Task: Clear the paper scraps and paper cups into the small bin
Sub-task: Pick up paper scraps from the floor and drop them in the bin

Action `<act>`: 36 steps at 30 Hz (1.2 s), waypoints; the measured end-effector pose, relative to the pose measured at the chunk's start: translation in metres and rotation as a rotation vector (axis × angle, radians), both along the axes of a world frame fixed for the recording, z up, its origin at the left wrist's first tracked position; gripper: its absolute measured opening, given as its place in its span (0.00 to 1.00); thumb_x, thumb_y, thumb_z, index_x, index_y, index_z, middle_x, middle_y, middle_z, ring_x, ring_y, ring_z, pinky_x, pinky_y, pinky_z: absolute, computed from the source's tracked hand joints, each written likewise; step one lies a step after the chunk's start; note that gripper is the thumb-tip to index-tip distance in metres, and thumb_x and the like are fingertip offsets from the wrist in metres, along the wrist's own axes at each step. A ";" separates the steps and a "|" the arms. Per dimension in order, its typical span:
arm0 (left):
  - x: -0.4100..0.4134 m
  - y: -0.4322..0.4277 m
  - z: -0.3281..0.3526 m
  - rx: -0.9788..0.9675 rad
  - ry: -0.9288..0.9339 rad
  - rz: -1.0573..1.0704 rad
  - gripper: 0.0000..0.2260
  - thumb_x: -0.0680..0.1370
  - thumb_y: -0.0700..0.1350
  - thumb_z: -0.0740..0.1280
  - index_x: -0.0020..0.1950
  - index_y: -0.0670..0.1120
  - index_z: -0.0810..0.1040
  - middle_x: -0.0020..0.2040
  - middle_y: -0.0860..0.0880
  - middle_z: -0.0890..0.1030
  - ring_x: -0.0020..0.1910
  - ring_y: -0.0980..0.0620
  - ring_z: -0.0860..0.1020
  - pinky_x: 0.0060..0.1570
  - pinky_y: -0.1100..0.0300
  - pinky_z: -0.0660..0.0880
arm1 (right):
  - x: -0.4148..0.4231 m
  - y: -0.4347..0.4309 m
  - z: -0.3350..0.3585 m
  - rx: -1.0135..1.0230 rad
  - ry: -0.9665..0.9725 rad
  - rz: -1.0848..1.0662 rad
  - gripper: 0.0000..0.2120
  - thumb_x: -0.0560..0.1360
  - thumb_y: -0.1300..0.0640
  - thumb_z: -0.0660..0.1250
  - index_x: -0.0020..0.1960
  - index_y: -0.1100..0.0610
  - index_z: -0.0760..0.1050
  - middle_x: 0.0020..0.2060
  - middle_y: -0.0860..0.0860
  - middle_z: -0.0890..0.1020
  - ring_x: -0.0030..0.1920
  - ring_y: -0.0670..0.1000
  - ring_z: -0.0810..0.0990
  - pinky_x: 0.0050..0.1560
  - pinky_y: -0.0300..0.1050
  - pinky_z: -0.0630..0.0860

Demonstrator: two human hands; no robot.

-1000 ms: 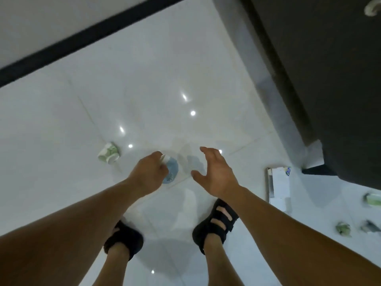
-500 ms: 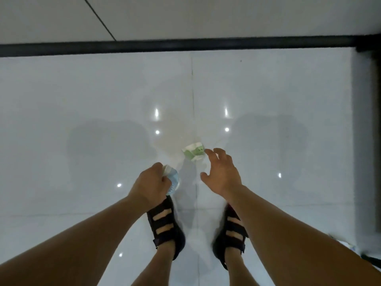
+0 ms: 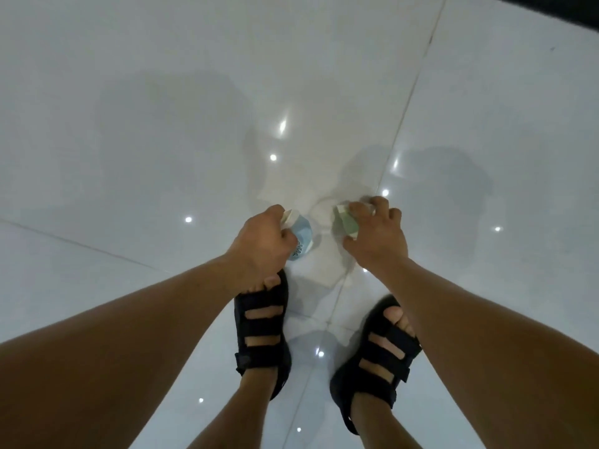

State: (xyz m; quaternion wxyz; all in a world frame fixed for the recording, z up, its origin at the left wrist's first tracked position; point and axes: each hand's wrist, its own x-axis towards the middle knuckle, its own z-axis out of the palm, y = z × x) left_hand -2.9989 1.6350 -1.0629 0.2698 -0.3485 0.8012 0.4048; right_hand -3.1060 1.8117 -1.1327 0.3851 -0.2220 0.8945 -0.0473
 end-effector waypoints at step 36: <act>0.262 -0.346 0.701 -0.402 0.274 0.932 0.03 0.78 0.43 0.60 0.51 0.45 0.70 0.46 0.47 0.75 0.44 0.46 0.76 0.42 0.56 0.73 | 0.157 -0.473 0.751 -0.483 0.117 0.756 0.34 0.73 0.43 0.68 0.75 0.44 0.59 0.71 0.50 0.60 0.66 0.55 0.65 0.59 0.47 0.71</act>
